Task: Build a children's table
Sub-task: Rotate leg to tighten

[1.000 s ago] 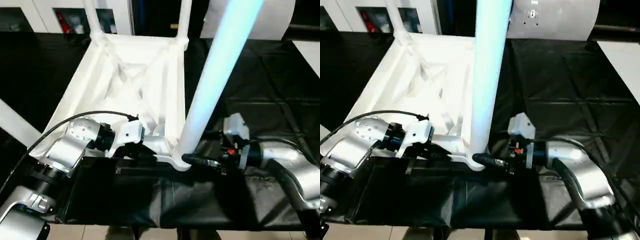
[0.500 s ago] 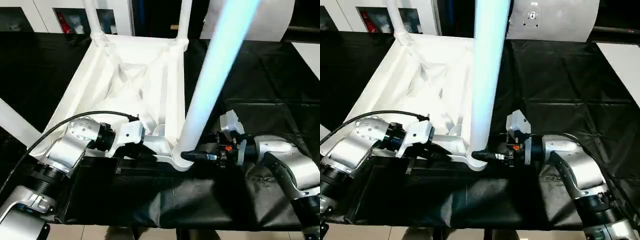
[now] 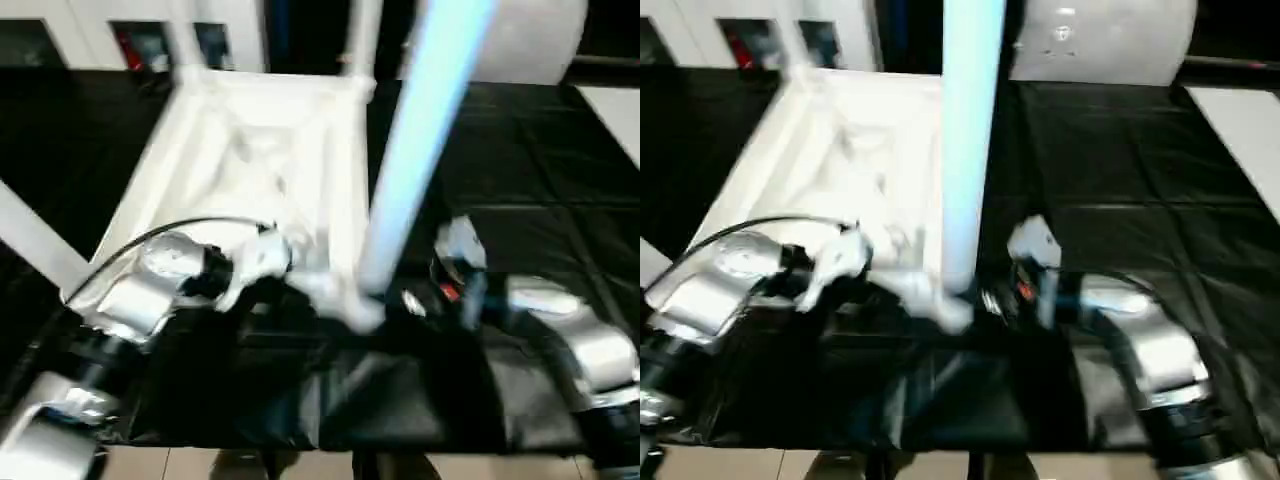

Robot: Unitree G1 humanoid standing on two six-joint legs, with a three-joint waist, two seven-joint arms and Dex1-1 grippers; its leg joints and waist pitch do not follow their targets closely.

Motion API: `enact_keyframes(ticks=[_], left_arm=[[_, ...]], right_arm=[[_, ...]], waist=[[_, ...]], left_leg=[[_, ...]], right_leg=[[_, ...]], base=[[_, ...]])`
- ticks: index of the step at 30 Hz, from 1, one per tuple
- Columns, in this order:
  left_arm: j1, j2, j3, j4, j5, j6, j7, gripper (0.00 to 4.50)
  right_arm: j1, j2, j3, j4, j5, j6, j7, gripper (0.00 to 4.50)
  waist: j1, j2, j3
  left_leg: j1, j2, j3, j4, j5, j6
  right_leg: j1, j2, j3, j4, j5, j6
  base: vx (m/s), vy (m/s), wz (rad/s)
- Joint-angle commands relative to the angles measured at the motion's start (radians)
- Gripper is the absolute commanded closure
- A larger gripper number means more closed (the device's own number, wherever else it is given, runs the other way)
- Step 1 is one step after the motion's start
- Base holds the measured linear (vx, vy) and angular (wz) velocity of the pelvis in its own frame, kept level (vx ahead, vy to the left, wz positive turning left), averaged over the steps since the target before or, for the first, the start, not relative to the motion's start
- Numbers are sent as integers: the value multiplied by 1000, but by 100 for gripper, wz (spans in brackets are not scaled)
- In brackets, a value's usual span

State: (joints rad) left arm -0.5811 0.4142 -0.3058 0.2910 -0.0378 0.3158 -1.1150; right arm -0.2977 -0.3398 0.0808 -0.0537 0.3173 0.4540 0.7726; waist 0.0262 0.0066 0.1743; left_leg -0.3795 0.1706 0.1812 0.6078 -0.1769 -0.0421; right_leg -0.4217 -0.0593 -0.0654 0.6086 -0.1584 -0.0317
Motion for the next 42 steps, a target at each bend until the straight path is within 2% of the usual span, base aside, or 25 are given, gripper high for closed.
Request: enact_keyframes(ticks=[1, 2, 4, 5, 6, 7, 8, 9, 12, 14, 16, 19, 20, 24, 27, 29, 32, 33, 36, 37, 39, 40, 41, 42], left_arm=[[-43, -105, 4, -30, -22, 58, 133, 450], [-54, -134, 11, -25, -17, 78, 174, 450], [-71, -177, 24, -19, -8, 104, 238, 450], [-81, -206, 35, -15, -1, 122, 278, 450], [-83, -211, 36, -14, 2, 123, 285, 450], [-93, -234, 40, -7, 19, 122, 319, 450], [-95, -239, 40, -7, 26, 123, 327, 450], [-95, -239, 32, -11, 34, 127, 328, 450], [-89, -227, 16, -21, 43, 124, 312, 450], [-79, -210, 10, -33, 45, 124, 297, 450], [-63, -173, 7, -42, 48, 108, 268, 450], [-49, -134, 4, -41, 52, 92, 237, 450], [-37, -106, -7, -39, 59, 61, 202, 450], [-18, -52, -26, -17, 72, -27, 132, 450], [-8, -24, -26, -5, 58, -59, 84, 450], [-3, 12, -44, 9, 52, -123, 17, 450], [3, 37, -45, 8, 21, -148, -61, 450], [4, 41, -45, 4, 11, -151, -81, 450], [4, 54, -49, 0, -4, -164, -122, 450], [4, 82, -69, -6, -13, -192, -190, 450], [4, 90, -75, -8, -14, -200, -209, 450], [4, 93, -77, -8, -14, -203, -215, 450], [4, 99, -81, -8, -14, -210, -228, 450], [3, 106, -85, -8, -12, -219, -239, 450]], right_arm=[[-25, 97, 69, -26, 0, 67, -109, 254], [-35, 135, 60, -21, -10, 83, -168, 255], [-47, 196, 43, -14, -24, 106, -267, 255], [-55, 236, 39, -8, -36, 115, -323, 255], [-57, 246, 36, -6, -36, 117, -335, 255], [-66, 303, 18, 6, -33, 131, -398, 255], [-68, 319, 11, 8, -32, 137, -415, 255], [-72, 331, 17, 14, -52, 134, -428, 255], [-71, 339, 18, 19, -61, 126, -430, 255], [-66, 340, 3, 19, -52, 122, -432, 199], [-58, 311, -14, 21, -50, 99, -411, 178], [-47, 268, -17, 15, -58, 77, -364, 145], [-34, 228, -9, 7, -64, 47, -314, 145], [-12, 141, -10, -5, -49, -1, -185, 98], [-2, 78, -18, -10, -35, -31, -89, 86], [-3, 12, -21, -6, -19, -57, 7, 54], [-13, -58, -14, 1, 4, -55, 112, 45], [-17, -72, -12, 4, 10, -54, 137, 34], [-24, -103, -3, 13, 19, -65, 198, 34], [-38, -153, 12, 32, 47, -73, 319, 34], [-42, -165, 15, 38, 57, -71, 354, 34], [-45, -169, 16, 43, 60, -70, 364, 49], [-51, -176, 19, 52, 67, -68, 386, 68], [-60, -182, 23, 64, 76, -63, 411, 68]], waist=[[-4, -7, -75], [-6, -7, -80], [-10, -4, -79], [-14, -5, -84], [-18, -3, -85], [-18, -2, -87], [-19, -3, -88], [-17, -2, -91], [-16, 0, -94], [-14, 1, -93], [-14, 2, -94], [-16, 1, -95], [-14, 1, -95], [-15, 1, -93], [-8, 1, -92], [-4, 1, -89], [3, 0, -90], [8, 3, -92], [15, 4, -94], [18, -7, -101], [23, -2, -99], [25, -2, -99], [25, -9, -101], [27, -6, -101]], left_leg=[[14, 42, -36, -75, -269, 9], [14, 41, -37, -74, -259, 11], [16, 41, -35, -74, -253, 15], [14, 41, -36, -74, -238, 19], [8, 43, -35, -76, -212, 27], [10, 43, -32, -75, -207, 35], [10, 43, -32, -75, -203, 38], [7, 45, -31, -75, -182, 45], [7, 45, -27, -73, -150, 63], [6, 45, -26, -73, -136, 73], [2, 45, -27, -73, -128, 82], [3, 46, -25, -73, -127, 80], [3, 47, -27, -73, -124, 79], [4, 49, -24, -73, -135, 85], [9, 53, -24, -74, -155, 88], [9, 53, -24, -75, -173, 87], [11, 55, -23, -75, -169, 87], [14, 55, -22, -74, -169, 88], [14, 59, -23, -74, -152, 90], [12, 58, -22, -72, -141, 98], [11, 60, -21, -71, -128, 112], [12, 60, -21, -71, -126, 114], [12, 60, -19, -70, -126, 115], [13, 60, -21, -71, -129, 114]], right_leg=[[49, -91, 44, -108, -599, -122], [49, -92, 43, -112, -597, -111], [43, -89, 44, -114, -579, -115], [48, -90, 43, -112, -542, -121], [50, -86, 45, -105, -480, -134], [47, -86, 47, -103, -442, -147], [47, -86, 48, -101, -426, -154], [53, -86, 49, -97, -379, -164], [56, -85, 53, -85, -277, -196], [58, -86, 54, -83, -252, -208], [63, -88, 53, -81, -242, -211], [63, -85, 53, -81, -246, -208], [63, -85, 52, -79, -242, -205], [62, -86, 55, -79, -237, -213], [59, -87, 55, -84, -274, -213], [58, -87, 55, -87, -308, -204], [57, -88, 56, -86, -310, -207], [54, -88, 56, -85, -301, -216], [53, -89, 57, -81, -270, -231], [60, -89, 56, -75, -239, -244], [59, -90, 57, -72, -224, -247], [58, -90, 57, -73, -225, -251], [58, -89, 57, -73, -227, -251], [58, -91, 56, -72, -235, -253]], base=[[0, 0, 0], [0, 0, 0], [0, 0, 0], [0, 0, 0], [0, 0, 0], [0, 0, 0], [0, 0, 0], [0, 0, 0], [0, 0, 0], [0, 0, 0], [0, 0, 0], [0, 0, 0], [0, 0, 0], [0, 0, 0], [0, 0, 0], [0, 0, 0], [0, 0, 0], [0, 0, 0], [0, 0, 0], [0, 0, 0], [0, 0, 0], [0, 0, 0], [0, 0, 0], [0, 0, 0]])
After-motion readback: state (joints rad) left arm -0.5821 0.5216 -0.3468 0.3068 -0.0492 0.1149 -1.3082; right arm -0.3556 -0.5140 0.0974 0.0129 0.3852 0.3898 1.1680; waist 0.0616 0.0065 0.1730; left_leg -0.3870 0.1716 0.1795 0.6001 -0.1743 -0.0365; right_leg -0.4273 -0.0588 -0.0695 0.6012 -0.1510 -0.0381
